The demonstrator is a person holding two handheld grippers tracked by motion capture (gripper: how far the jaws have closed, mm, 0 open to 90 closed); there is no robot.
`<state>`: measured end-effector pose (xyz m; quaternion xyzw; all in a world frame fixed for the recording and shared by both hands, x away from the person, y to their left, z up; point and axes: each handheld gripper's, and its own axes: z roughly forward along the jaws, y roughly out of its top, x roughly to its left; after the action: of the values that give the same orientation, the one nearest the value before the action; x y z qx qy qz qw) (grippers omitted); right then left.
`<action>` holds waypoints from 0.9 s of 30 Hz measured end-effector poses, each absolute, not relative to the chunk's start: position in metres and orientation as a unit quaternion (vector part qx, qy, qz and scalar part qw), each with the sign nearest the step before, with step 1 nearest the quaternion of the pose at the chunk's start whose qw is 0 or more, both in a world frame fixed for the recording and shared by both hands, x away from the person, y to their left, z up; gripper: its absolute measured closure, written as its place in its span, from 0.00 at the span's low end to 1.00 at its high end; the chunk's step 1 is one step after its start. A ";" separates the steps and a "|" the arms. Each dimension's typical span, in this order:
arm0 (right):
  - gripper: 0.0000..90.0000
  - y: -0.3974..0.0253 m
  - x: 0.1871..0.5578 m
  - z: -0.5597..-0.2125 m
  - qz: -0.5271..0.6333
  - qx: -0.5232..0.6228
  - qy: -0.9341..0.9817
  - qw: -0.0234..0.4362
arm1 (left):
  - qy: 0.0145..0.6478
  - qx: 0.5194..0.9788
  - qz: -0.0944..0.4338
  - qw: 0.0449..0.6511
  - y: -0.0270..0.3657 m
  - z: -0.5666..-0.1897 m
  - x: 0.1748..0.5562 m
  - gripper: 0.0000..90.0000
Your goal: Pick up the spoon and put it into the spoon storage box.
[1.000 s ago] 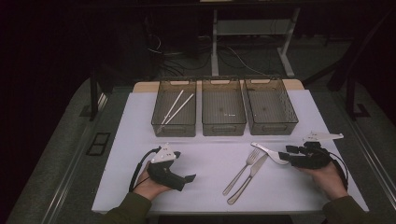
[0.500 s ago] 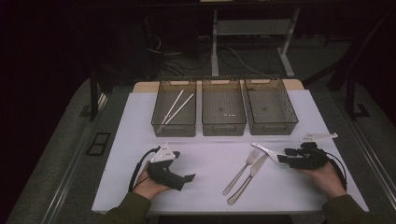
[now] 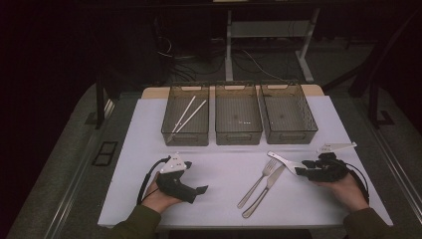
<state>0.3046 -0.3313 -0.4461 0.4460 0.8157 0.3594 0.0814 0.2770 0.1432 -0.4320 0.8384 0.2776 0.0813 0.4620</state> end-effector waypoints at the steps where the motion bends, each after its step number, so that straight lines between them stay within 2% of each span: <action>1: 0.58 -0.331 0.305 -0.446 0.358 0.445 0.817 0.081 | 0.278 0.838 0.081 0.462 0.143 -0.432 0.277 0.00; 14: 0.64 -0.324 0.301 -0.446 0.338 0.430 0.832 0.089 | 0.279 0.837 0.078 0.464 0.143 -0.433 0.277 0.00; 22: 0.75 -0.321 0.298 -0.445 0.334 0.431 0.835 0.077 | 0.279 0.838 0.080 0.462 0.143 -0.433 0.277 0.00; 27: 0.77 -0.320 0.297 -0.445 0.334 0.443 0.829 0.074 | 0.280 0.838 0.080 0.461 0.143 -0.433 0.277 0.00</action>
<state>0.2965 -0.3200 -0.4449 0.4428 0.8286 0.3344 0.0740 0.2774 0.1432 -0.4330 0.8383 0.2799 0.0801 0.4610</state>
